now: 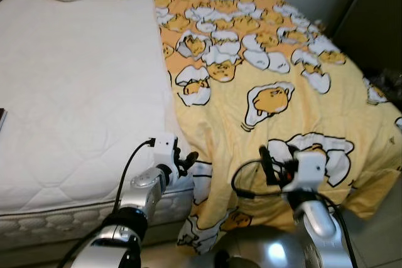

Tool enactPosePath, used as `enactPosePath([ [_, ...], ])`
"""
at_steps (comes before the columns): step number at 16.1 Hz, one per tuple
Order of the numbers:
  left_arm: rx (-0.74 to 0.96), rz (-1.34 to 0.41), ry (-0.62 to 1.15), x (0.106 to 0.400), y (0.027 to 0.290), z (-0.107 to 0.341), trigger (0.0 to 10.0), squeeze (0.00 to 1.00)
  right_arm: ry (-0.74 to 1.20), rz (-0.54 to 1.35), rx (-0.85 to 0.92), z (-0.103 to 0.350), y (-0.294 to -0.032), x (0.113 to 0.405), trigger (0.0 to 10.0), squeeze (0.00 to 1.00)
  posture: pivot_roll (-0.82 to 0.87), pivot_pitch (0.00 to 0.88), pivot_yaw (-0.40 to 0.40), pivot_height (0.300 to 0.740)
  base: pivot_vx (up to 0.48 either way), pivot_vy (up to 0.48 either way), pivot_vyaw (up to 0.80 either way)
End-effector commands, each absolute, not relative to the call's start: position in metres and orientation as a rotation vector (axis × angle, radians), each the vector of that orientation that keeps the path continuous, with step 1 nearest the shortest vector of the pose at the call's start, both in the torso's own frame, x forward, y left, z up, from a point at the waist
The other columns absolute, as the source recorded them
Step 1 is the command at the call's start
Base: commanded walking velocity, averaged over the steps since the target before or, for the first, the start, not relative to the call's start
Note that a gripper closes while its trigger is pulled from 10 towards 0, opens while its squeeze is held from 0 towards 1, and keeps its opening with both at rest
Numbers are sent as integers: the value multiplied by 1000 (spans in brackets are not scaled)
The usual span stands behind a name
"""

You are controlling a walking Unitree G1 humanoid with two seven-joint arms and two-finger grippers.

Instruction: Clean up the room

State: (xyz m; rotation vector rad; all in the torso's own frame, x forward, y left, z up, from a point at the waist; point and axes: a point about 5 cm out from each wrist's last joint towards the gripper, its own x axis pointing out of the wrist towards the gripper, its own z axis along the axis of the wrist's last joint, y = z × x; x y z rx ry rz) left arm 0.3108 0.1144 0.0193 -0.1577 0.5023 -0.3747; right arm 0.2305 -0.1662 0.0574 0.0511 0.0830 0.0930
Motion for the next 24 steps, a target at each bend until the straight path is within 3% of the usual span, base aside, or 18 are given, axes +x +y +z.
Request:
enactPosePath([
  [1,-115,-336,525,310,119,15,10000,0,90,84,38,60,-168,225,10000,0,-118,156,-30,740,0,0,0],
  [6,-160,-340,534,311,107,14,10000,0,128,74,2,64,-177,199,10000,0,-186,214,-42,740,0,0,0],
  [21,-211,-415,580,303,69,9,10000,0,152,33,1,70,-176,186,10000,0,-231,245,1,740,0,0,0],
  [22,-233,-424,573,304,65,12,314,0,156,31,2,69,-176,185,10000,0,-228,246,4,740,0,0,0],
  [24,-252,-449,562,306,60,16,0,0,160,30,7,68,-174,185,10000,0,-217,245,13,740,0,0,0],
])
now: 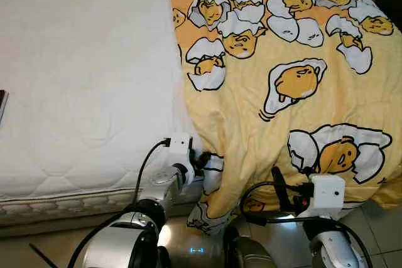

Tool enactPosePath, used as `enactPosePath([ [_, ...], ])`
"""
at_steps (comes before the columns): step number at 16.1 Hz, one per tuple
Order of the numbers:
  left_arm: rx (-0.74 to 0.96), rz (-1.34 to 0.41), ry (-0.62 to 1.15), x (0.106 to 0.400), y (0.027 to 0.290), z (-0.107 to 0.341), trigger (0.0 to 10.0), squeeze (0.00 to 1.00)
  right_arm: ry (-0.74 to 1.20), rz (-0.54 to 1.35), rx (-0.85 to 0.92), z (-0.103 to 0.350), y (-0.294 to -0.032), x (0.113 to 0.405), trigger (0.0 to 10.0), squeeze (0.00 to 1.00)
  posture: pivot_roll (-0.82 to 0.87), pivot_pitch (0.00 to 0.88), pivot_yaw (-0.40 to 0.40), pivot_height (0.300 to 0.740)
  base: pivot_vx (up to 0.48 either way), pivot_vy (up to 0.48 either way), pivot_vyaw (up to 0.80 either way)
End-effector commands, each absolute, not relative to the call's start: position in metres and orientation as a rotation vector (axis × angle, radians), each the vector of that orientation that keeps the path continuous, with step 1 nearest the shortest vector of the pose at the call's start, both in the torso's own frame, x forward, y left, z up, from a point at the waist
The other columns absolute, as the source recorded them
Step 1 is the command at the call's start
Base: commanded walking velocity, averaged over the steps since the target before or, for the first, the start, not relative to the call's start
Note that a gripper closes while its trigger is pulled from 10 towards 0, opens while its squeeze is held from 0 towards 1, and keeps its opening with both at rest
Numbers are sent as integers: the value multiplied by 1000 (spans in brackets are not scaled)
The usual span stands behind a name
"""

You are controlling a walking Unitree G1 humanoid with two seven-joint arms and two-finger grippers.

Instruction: Clean up the room

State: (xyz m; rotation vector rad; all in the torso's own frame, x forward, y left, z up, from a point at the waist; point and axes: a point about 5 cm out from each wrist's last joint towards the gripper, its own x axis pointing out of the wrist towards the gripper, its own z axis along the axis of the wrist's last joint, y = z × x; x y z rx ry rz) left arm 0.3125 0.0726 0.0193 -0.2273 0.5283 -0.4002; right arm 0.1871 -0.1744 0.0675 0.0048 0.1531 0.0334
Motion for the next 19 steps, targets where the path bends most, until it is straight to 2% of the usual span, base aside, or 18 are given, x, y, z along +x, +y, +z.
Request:
enactPosePath([
  [1,-248,-455,558,307,59,17,0,0,159,29,12,68,-173,187,10000,0,-214,244,15,740,0,0,0],
  [4,-222,-434,554,309,68,16,0,0,157,33,25,66,-167,190,10000,0,-180,241,36,740,0,0,0],
  [6,-171,-369,503,313,93,18,0,0,156,29,36,63,-164,192,10000,0,-160,235,56,740,0,0,0],
  [8,-76,-281,353,325,121,34,0,0,152,25,43,61,-162,193,10000,0,-143,226,66,740,0,0,0],
  [10,-74,-251,303,330,130,43,0,0,152,26,43,60,-162,194,10000,0,-131,218,70,740,0,0,0],
  [14,-74,-251,303,330,130,43,0,0,152,26,43,60,-162,194,10000,0,-131,218,70,740,0,0,0],
  [15,-95,-250,285,332,139,49,3608,0,150,34,43,59,-162,198,10000,0,-108,185,59,740,0,0,0],
  [16,-98,-273,289,331,138,49,9176,0,148,41,42,58,-161,201,10000,0,-110,179,57,740,0,0,0],
  [17,-127,-319,289,330,132,50,10000,1000,145,45,41,58,-161,203,10000,0,-111,178,56,740,0,0,0],
  [19,-159,-385,288,330,118,51,10000,1000,137,47,39,60,-161,205,10000,0,-127,174,50,740,0,0,0],
])
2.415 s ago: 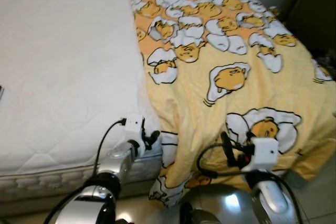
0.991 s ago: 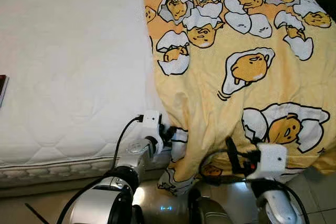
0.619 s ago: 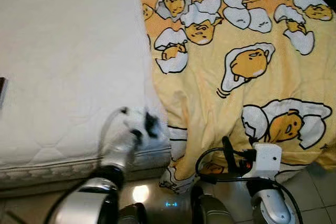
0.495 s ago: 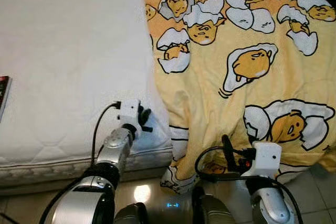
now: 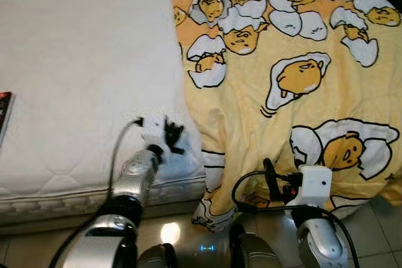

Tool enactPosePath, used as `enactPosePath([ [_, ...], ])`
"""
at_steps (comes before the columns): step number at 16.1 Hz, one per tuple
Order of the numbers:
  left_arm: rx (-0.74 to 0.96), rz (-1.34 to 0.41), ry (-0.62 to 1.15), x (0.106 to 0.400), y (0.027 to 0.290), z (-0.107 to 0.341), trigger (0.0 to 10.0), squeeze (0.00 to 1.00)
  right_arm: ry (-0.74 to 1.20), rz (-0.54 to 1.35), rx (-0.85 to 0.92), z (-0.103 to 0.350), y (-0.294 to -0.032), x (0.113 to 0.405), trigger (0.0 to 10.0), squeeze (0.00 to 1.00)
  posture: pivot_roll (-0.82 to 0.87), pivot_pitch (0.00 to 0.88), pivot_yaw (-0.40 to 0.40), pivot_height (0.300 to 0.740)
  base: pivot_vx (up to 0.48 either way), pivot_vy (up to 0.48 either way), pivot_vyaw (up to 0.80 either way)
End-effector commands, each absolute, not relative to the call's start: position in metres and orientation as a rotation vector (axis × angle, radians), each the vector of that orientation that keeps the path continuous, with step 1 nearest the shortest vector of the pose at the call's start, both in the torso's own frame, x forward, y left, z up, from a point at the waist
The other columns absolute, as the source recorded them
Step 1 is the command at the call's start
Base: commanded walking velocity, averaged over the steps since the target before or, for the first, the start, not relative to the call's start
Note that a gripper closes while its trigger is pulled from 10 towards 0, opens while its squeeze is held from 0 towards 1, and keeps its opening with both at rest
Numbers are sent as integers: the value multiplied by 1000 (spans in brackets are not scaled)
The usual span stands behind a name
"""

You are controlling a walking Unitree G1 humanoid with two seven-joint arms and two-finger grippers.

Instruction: Clean up the room

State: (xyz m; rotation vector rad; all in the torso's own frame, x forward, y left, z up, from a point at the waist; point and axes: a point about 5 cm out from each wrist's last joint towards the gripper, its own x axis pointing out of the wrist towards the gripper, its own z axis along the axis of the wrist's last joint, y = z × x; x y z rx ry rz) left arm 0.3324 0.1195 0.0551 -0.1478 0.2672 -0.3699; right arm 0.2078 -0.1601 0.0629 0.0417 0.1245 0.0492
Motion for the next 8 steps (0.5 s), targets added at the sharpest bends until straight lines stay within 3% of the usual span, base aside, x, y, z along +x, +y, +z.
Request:
enactPosePath([
  [1,-157,-416,298,330,110,50,10000,1000,128,51,38,62,-161,204,10000,0,-136,178,45,740,0,0,0],
  [3,-93,-424,333,333,102,48,10000,1000,115,133,-2,66,-154,198,10000,0,-153,185,35,740,0,0,0],
  [8,-139,-437,407,331,94,42,10000,1000,134,153,-14,66,-155,190,10000,0,-175,201,1,740,0,0,0],
])
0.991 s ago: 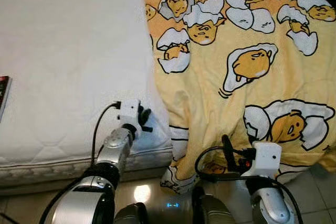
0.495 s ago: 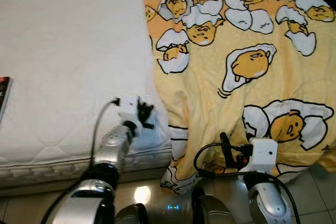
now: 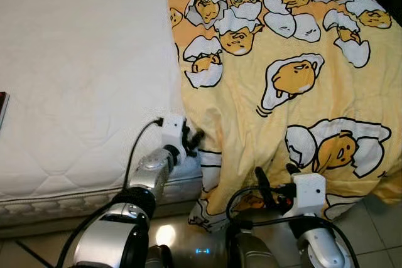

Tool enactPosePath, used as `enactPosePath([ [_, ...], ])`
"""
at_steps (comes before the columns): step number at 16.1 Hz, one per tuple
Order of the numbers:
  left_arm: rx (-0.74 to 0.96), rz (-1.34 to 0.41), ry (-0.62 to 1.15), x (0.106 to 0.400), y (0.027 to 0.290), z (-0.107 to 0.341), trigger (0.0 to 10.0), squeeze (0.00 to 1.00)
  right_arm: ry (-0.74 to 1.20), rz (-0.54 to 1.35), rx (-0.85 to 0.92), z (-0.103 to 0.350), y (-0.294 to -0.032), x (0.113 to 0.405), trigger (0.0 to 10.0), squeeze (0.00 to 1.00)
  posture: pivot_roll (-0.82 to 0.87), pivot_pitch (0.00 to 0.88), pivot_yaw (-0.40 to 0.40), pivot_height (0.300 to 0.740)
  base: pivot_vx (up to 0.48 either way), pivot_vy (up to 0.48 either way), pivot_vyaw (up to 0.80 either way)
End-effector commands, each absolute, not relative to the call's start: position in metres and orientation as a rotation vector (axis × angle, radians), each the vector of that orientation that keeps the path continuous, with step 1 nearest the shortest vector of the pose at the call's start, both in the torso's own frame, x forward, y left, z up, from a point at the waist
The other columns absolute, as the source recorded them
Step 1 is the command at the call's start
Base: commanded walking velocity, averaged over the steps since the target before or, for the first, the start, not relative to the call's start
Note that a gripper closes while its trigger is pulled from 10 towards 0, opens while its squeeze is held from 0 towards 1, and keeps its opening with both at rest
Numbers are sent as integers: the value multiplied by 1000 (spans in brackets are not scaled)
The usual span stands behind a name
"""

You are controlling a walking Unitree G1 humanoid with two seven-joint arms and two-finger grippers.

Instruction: Clean up the room

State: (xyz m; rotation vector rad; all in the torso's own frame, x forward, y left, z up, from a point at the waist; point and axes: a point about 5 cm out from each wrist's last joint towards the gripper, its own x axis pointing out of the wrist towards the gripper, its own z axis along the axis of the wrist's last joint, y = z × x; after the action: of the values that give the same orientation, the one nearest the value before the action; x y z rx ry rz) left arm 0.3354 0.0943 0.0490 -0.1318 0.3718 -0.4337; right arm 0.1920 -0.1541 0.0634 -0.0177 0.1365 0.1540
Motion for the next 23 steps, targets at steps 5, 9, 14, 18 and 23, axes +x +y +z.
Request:
enactPosePath([
  [5,-83,-421,473,321,87,28,10000,1000,135,164,-14,68,-155,191,10000,0,-177,226,-16,740,0,0,0],
  [9,-31,-384,503,319,86,23,10000,1000,158,165,-15,67,-157,182,10000,0,-200,245,-20,740,0,0,0],
  [14,-206,-422,539,315,65,23,10000,86,171,159,-18,67,-158,178,10000,0,-210,252,-20,740,0,0,0],
  [18,-192,-335,624,306,76,7,0,0,178,158,-12,66,-156,178,10000,0,-205,255,-14,740,0,0,0],
  [23,-234,-347,654,300,81,1,0,0,180,161,-5,65,-153,180,10000,0,-191,255,-11,740,0,0,0],
])
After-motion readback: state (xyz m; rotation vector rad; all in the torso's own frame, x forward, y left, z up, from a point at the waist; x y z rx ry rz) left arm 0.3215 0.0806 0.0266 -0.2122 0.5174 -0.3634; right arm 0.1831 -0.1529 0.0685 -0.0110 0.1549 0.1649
